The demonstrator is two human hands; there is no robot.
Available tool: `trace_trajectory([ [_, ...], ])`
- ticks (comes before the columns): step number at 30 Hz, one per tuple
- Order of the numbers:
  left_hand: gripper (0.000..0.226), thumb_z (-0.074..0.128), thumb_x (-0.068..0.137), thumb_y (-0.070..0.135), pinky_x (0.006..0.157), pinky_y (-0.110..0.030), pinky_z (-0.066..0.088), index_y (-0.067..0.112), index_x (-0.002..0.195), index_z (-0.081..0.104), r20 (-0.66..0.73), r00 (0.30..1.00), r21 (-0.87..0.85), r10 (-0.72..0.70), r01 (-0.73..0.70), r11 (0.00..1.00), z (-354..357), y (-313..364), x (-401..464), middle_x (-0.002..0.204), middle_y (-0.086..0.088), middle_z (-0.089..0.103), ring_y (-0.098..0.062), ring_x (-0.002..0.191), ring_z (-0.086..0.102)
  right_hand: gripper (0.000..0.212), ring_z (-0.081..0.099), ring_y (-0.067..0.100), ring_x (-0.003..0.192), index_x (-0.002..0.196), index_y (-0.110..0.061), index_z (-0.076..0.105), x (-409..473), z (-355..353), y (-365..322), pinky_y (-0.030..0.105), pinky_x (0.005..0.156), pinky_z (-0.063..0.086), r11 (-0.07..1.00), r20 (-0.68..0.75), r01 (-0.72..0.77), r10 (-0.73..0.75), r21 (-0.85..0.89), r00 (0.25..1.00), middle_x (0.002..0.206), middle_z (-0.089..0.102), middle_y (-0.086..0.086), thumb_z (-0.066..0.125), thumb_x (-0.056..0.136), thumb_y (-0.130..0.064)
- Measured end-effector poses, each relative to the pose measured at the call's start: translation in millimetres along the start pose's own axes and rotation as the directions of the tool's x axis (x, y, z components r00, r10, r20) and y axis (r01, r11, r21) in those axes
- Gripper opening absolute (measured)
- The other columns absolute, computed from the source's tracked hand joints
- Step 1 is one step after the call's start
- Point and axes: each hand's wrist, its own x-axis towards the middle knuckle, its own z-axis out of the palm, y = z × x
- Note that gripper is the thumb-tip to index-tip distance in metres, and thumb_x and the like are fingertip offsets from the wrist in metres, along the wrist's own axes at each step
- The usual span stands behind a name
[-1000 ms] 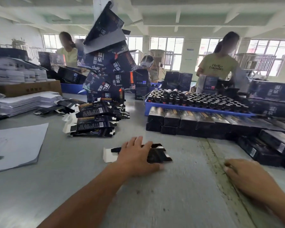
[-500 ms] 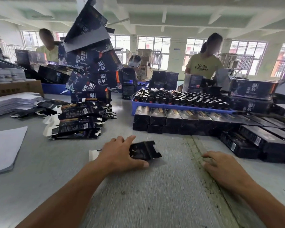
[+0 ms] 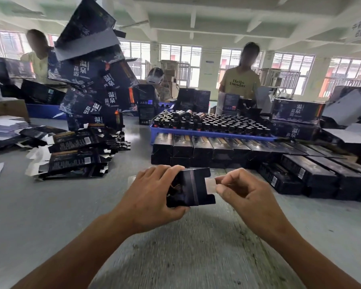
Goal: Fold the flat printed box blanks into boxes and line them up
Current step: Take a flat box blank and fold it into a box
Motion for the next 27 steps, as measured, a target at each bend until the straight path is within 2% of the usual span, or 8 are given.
trace_trajectory([
  [6, 0.087, 0.06, 0.075, 0.065, 0.112, -0.02, 0.017, 0.031, 0.149, 0.029, 0.026, 0.995, -0.018, 0.101, -0.101, 0.995, 3.3, 12.6, -0.6, 0.149, 0.015, 0.03, -0.005, 0.134, 0.03, 0.014, 0.071, 0.008, 0.089, 0.107, -0.03, 0.072, -1.6, 1.7, -1.9, 0.021, 0.074, 0.054, 0.998, 0.071, 0.058, -0.056, -0.02, 0.996, 0.096, 0.073, -0.014, 0.066, 0.096, -0.023],
  [8, 0.087, 0.058, 0.075, 0.066, 0.11, -0.016, 0.016, 0.03, 0.149, 0.031, 0.015, 0.994, -0.025, 0.108, -0.107, 0.994, 3.2, 15.9, -0.9, 0.147, 0.015, 0.033, -0.005, 0.132, 0.032, 0.019, 0.07, 0.006, 0.088, 0.116, -0.027, 0.07, -1.0, 2.3, -1.3, 0.018, 0.073, 0.053, 0.996, 0.084, 0.072, -0.068, -0.045, 0.994, 0.098, 0.072, -0.014, 0.062, 0.099, -0.023],
  [10, 0.088, 0.055, 0.075, 0.068, 0.108, -0.014, 0.014, 0.028, 0.15, 0.032, -0.006, 0.995, -0.031, 0.1, -0.1, 0.994, 2.4, 18.0, -1.0, 0.146, 0.014, 0.038, -0.004, 0.131, 0.033, 0.027, 0.07, 0.007, 0.091, 0.127, -0.025, 0.065, -1.3, 3.8, 0.3, 0.023, 0.079, 0.057, 0.995, 0.096, 0.068, -0.061, -0.072, 0.993, 0.104, 0.072, -0.011, 0.06, 0.1, -0.023],
  [12, 0.089, 0.055, 0.077, 0.067, 0.11, -0.02, 0.019, 0.027, 0.152, 0.03, -0.043, 0.992, 0.0, 0.12, -0.12, 0.993, 1.4, 18.2, -0.9, 0.145, 0.011, 0.046, -0.006, 0.131, 0.036, 0.033, 0.07, 0.006, 0.093, 0.133, -0.024, 0.061, -1.8, 4.9, 1.9, 0.027, 0.084, 0.058, 0.994, 0.103, 0.063, -0.053, -0.094, 0.993, 0.107, 0.072, -0.009, 0.06, 0.1, -0.024],
  [17, 0.078, 0.055, 0.085, 0.06, 0.1, -0.04, 0.046, 0.037, 0.154, 0.027, -0.111, 0.95, 0.21, 0.291, -0.264, 0.941, 1.0, 16.9, 0.6, 0.144, -0.004, 0.049, -0.022, 0.124, 0.052, 0.034, 0.069, 0.003, 0.091, 0.132, -0.031, 0.058, -1.9, 3.7, 1.4, 0.018, 0.076, 0.055, 0.993, 0.08, 0.082, -0.076, -0.079, 0.994, 0.104, 0.073, -0.011, 0.06, 0.099, -0.033],
  [20, 0.07, 0.05, 0.09, 0.055, 0.099, -0.042, 0.046, 0.04, 0.154, 0.028, -0.105, 0.937, 0.26, 0.333, -0.298, 0.918, 2.4, 18.5, 2.7, 0.146, -0.008, 0.045, -0.026, 0.122, 0.054, 0.033, 0.069, 0.004, 0.083, 0.131, -0.039, 0.056, -1.8, 2.4, 1.0, 0.014, 0.066, 0.051, 0.994, 0.049, 0.083, -0.079, -0.07, 0.996, 0.097, 0.073, -0.011, 0.059, 0.1, -0.028],
  [22, 0.069, 0.049, 0.089, 0.054, 0.101, -0.042, 0.045, 0.04, 0.153, 0.028, -0.09, 0.946, 0.244, 0.312, -0.283, 0.928, 2.7, 19.4, 1.9, 0.146, -0.008, 0.044, -0.026, 0.124, 0.054, 0.039, 0.07, 0.005, 0.081, 0.128, -0.046, 0.055, -2.3, 3.5, 0.2, 0.018, 0.064, 0.054, 0.995, 0.038, 0.08, -0.078, -0.056, 0.996, 0.094, 0.073, -0.012, 0.06, 0.1, -0.02],
  [27, 0.063, 0.052, 0.083, 0.05, 0.103, -0.038, 0.04, 0.035, 0.143, 0.045, -0.059, 0.965, 0.219, 0.255, -0.236, 0.947, -1.6, 21.3, 0.4, 0.145, -0.007, 0.048, -0.026, 0.125, 0.054, 0.045, 0.07, 0.01, 0.074, 0.124, -0.056, 0.05, -3.7, 7.5, -3.3, 0.029, 0.064, 0.058, 0.996, 0.008, 0.081, -0.081, -0.048, 0.997, 0.09, 0.072, -0.01, 0.062, 0.098, -0.021],
])
